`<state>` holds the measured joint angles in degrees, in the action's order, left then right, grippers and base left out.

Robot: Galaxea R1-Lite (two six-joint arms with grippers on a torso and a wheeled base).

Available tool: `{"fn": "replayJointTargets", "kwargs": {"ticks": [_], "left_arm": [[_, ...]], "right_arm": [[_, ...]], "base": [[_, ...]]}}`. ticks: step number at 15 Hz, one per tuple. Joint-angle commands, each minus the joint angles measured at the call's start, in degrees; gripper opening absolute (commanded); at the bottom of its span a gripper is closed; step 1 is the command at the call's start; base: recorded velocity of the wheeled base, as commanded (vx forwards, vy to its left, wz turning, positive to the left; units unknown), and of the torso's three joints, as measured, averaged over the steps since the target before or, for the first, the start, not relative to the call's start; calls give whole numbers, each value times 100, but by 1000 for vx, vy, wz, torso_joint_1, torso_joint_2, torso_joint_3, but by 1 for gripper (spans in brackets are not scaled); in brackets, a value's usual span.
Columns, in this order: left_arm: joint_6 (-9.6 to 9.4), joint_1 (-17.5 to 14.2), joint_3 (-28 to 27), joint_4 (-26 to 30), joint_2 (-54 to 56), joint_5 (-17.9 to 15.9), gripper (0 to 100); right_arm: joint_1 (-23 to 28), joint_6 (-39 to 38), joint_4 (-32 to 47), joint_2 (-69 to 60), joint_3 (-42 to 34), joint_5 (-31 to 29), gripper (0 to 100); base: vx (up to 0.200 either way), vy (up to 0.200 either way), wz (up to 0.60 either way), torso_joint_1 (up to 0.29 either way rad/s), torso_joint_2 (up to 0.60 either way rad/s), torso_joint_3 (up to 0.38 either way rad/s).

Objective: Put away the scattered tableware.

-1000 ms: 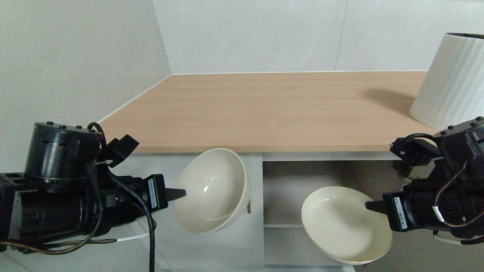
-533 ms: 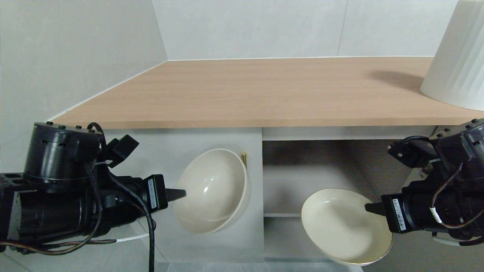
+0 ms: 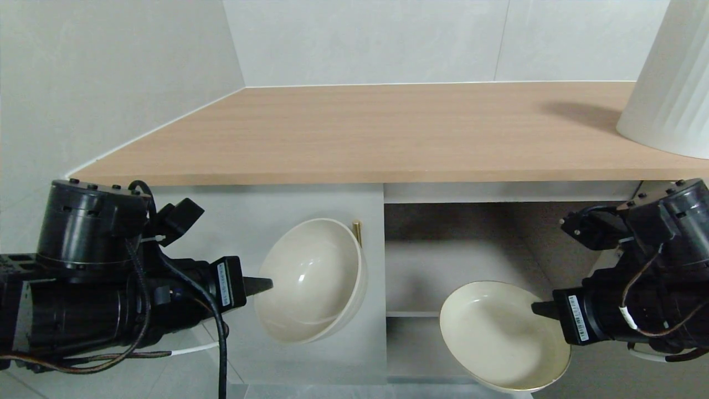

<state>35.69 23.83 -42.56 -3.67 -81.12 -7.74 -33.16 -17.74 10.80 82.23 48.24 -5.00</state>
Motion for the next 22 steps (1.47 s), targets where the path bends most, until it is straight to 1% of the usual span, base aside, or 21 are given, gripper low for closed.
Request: {"fn": "replayJointTargets", "kwargs": {"ticks": [1, 3, 4, 6, 8, 11, 12, 14, 16, 18, 19, 20, 22], "left_arm": [[-1, -1, 2, -2, -9, 1, 0], [8, -1, -7, -2, -9, 1, 0], [-1, -1, 2, -2, -9, 1, 0], [-1, -1, 2, -2, -9, 1, 0], [8, -1, 2, -2, -9, 1, 0], [8, -1, 2, -2, -9, 1, 0], [-1, -1, 2, -2, -9, 1, 0], [-1, -1, 2, -2, -9, 1, 0], [-1, -1, 2, -2, -9, 1, 0], [-1, -1, 2, -2, -9, 1, 0], [8, -1, 2, -2, -9, 1, 0], [8, -1, 2, -2, -1, 1, 0], [8, -1, 2, -2, -1, 1, 0]], "right_arm": [[-15, 236, -43, 197, -174, 43, 0], [-15, 675, -280, 400, -429, 43, 0], [-15, 666, -482, 584, -447, 43, 0], [29, 631, -605, 1024, -447, 43, 0], [213, 385, -790, 1612, -394, 43, 0], [521, 183, -1801, 2447, -447, 16, 0], [547, 77, -1994, 2614, -438, -1, 0], [662, -230, -2662, 2957, -438, -28, 0], [793, -344, -3181, 3221, -429, -54, 0], [881, -591, -3682, 3564, -377, -221, 0], [943, -828, -4051, 3792, -297, -405, 0], [952, -960, -4209, 3942, -236, -555, 0], [996, -1021, -4244, 4144, -87, -704, 0]], "base": [[0, 0, 0, 0, 0, 0], [0, 0, 0, 0, 0, 0], [0, 0, 0, 0, 0, 0], [0, 0, 0, 0, 0, 0], [0, 0, 0, 0, 0, 0], [0, 0, 0, 0, 0, 0], [0, 0, 0, 0, 0, 0], [0, 0, 0, 0, 0, 0], [0, 0, 0, 0, 0, 0], [0, 0, 0, 0, 0, 0], [0, 0, 0, 0, 0, 0], [0, 0, 0, 0, 0, 0], [0, 0, 0, 0, 0, 0]]}}
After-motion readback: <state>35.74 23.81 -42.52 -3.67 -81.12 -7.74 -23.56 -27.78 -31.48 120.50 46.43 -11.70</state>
